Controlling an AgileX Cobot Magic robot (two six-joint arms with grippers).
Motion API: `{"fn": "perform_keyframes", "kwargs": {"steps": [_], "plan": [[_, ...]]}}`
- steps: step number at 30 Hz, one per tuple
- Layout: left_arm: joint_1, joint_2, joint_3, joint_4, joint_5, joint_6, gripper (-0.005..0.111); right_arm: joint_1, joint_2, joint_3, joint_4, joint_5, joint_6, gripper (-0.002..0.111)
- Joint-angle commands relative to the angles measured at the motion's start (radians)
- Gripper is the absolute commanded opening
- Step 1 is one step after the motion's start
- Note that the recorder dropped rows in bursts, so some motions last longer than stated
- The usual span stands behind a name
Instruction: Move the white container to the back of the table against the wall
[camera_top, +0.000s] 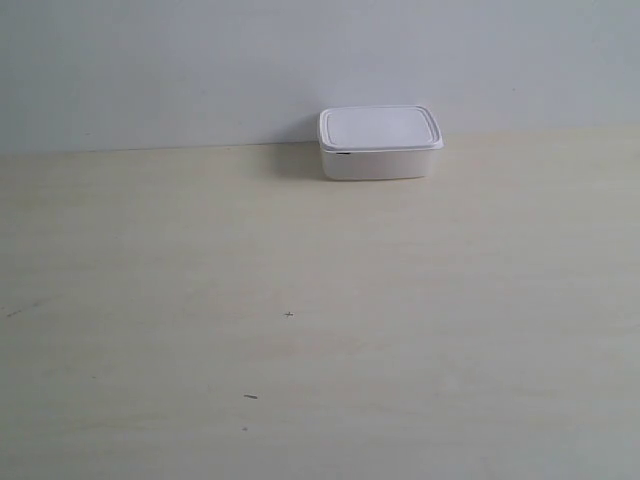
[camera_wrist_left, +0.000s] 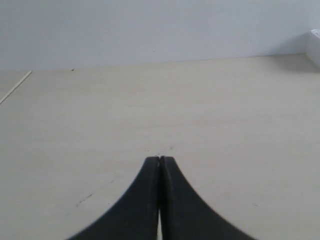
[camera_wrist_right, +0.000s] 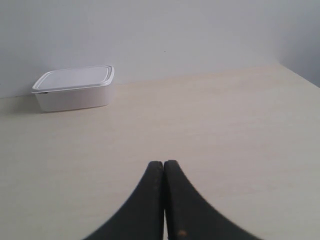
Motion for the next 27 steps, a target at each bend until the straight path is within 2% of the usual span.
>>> {"fn": "perform_keyframes", "kwargs": {"steps": [1, 27], "plan": [[-0.007, -0.005, 0.003, 0.015, -0.03, -0.003, 0.0, -0.005, -0.004, 0.004, -0.001, -0.005, 0.002, 0.0], [-0.007, -0.005, 0.003, 0.015, -0.021, -0.003, 0.0, -0.005, -0.004, 0.004, -0.001, -0.005, 0.002, 0.0]]}}
